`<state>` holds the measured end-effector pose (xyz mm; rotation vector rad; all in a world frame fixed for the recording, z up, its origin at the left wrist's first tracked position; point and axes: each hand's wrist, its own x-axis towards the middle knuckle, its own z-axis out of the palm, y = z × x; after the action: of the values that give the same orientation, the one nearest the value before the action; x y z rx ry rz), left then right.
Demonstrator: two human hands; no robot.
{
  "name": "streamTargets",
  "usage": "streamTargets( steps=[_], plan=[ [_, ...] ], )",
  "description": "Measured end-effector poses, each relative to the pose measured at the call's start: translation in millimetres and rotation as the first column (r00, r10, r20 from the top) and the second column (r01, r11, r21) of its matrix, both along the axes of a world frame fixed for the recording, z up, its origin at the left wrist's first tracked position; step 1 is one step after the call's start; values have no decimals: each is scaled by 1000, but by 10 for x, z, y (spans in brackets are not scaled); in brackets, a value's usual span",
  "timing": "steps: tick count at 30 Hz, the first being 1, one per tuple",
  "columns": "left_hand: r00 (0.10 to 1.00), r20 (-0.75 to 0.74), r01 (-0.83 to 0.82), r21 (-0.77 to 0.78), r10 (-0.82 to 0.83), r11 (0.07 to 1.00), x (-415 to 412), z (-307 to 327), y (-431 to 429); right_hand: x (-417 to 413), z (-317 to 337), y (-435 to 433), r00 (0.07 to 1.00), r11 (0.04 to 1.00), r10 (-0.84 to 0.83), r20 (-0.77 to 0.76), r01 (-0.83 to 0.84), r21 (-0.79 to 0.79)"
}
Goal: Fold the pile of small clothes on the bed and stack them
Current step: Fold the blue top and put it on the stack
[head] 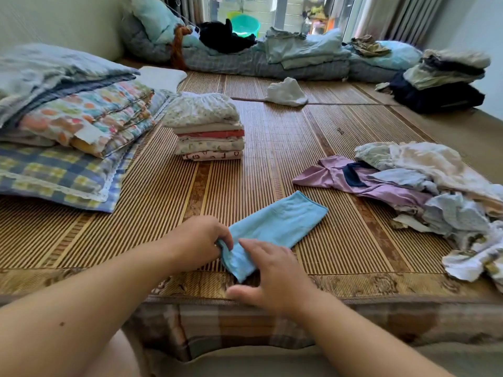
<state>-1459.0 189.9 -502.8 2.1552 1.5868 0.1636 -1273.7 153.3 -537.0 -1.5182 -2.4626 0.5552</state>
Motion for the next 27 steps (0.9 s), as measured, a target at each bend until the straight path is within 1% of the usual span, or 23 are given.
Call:
streamTargets(
  steps=[1,3,5,7,8,9,10,12,13,15,17,19,21,23,24,25,26,27],
  plan=[
    [1000,27,11,39,-12,999,-8,3,-14,-64,-39,-49,999,999,-35,15,35,4],
    [993,110,38,65,-45,997,14,32,-46,-153,-103,-107,992,992,-120,-30,121,31],
    [983,167,60,72,-71,996,68,76,-93,-203,-138,-145,980,976,-169,-100,181,120],
    [982,174,65,75,-78,995,103,108,-142,-180,-142,-142,956,930,-183,-231,245,275],
    [984,150,83,82,-95,993,110,125,-168,-134,-109,-142,937,906,-173,-304,273,323],
    [987,109,112,94,-122,989,110,152,-186,-67,-54,-139,926,903,-154,-346,273,331],
    [987,66,140,98,-147,985,98,187,-200,8,22,-137,925,920,-136,-353,251,302],
    [981,50,186,75,-190,980,75,277,-209,172,199,-150,924,972,-118,-363,183,149],
    [978,83,189,47,-192,981,69,315,-198,238,290,-148,917,984,-125,-378,163,70],
    [972,199,135,-14,-129,991,96,380,-143,337,424,-82,889,980,-201,-411,181,-87],
    [951,308,47,-49,-30,998,186,411,-11,410,494,89,814,933,-344,-468,238,-271],
    [925,377,-15,-79,44,997,330,401,173,466,479,297,693,855,-496,-524,284,-433],
    [886,446,-71,-129,122,989,492,349,364,519,441,499,587,776,-616,-525,339,-532],
    [840,499,-137,-183,212,974,636,259,528,569,398,662,512,707,-697,-502,372,-602],
    [836,492,-172,-183,241,968,684,205,586,592,375,712,502,678,-723,-475,384,-626],
    [847,465,-201,-170,258,965,714,164,612,617,356,736,534,671,-728,-430,426,-607],
    [861,428,-226,-161,274,961,718,104,633,642,334,761,601,688,-712,-363,492,-533],
    [878,381,-248,-151,288,957,710,51,633,663,311,777,672,721,-681,-291,545,-428]
  ],
)
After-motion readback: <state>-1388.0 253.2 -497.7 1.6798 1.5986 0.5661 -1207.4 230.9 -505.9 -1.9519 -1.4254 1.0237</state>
